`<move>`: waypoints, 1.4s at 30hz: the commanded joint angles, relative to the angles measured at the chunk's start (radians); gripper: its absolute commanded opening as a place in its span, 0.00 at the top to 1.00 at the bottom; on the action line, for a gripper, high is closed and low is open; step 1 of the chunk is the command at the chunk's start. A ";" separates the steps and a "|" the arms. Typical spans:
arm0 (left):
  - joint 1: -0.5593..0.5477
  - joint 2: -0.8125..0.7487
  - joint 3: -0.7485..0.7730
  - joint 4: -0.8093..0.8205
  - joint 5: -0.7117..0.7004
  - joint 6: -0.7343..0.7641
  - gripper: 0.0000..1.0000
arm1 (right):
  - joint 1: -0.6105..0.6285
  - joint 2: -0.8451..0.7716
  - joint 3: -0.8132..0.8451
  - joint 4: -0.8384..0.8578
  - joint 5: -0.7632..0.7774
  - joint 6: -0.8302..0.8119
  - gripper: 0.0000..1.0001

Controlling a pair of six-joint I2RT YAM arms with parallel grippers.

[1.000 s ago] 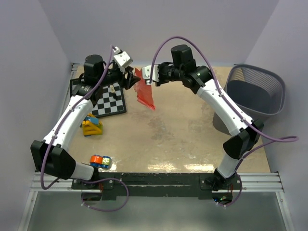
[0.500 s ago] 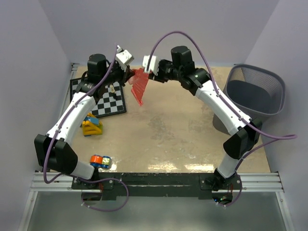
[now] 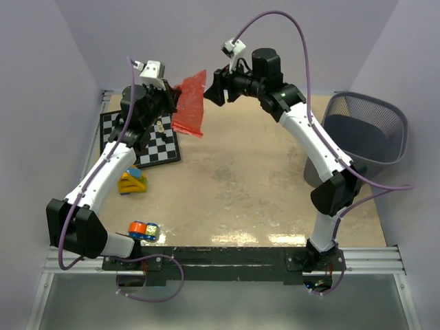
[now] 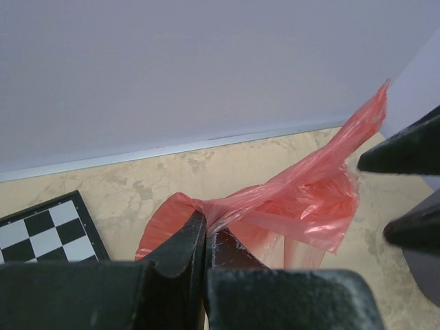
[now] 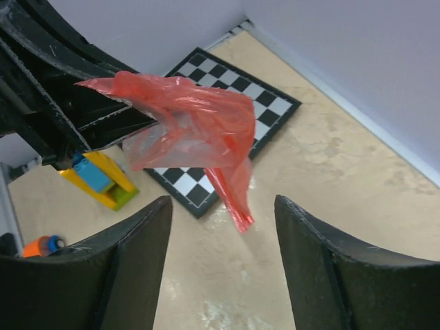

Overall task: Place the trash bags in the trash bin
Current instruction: Unfold the trash bag at the center of the board.

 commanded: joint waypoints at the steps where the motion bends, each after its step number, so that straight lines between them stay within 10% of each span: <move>1: -0.019 0.004 0.032 0.066 -0.094 -0.105 1.00 | 0.007 0.039 0.079 0.061 -0.126 0.142 0.41; 23: -0.045 0.011 0.017 0.076 -0.053 -0.113 1.00 | 0.027 0.213 0.217 0.166 -0.083 0.268 0.33; 30: -0.045 0.002 -0.005 0.095 -0.005 -0.114 1.00 | 0.044 0.243 0.232 0.111 0.155 0.260 0.58; 35: -0.043 -0.007 -0.019 0.090 -0.024 -0.094 1.00 | 0.047 0.254 0.248 0.080 0.277 0.245 1.00; 42: -0.042 -0.019 -0.031 0.059 -0.122 -0.048 1.00 | 0.024 0.204 0.206 0.042 0.435 0.250 1.00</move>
